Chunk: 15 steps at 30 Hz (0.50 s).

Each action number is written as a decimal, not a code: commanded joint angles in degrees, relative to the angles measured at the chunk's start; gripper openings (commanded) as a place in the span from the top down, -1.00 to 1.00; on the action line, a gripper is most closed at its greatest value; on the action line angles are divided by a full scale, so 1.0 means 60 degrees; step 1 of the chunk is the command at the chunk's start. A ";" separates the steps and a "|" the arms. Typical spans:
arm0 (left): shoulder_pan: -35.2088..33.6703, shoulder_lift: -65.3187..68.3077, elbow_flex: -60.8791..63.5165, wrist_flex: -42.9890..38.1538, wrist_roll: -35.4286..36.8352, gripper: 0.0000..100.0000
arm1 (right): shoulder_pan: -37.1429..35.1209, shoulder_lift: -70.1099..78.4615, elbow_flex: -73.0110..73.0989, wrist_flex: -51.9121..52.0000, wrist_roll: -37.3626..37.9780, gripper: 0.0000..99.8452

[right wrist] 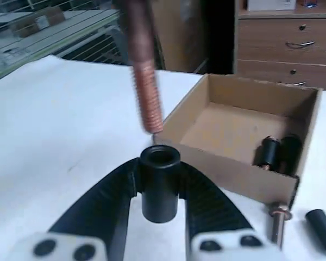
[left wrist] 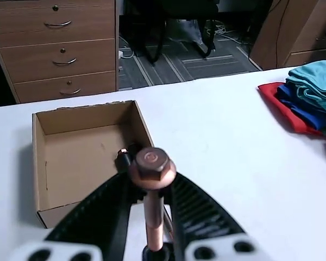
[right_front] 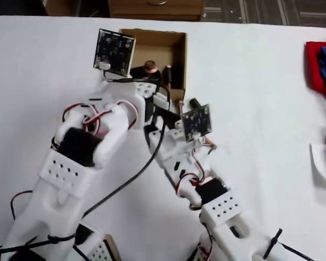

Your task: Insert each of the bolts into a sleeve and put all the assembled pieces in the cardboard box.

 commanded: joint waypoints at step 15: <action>0.0088 -0.0044 0.0476 -0.0264 0.0044 0.95 | -0.0125 -0.0403 -0.0542 -0.0022 0.1495 0.95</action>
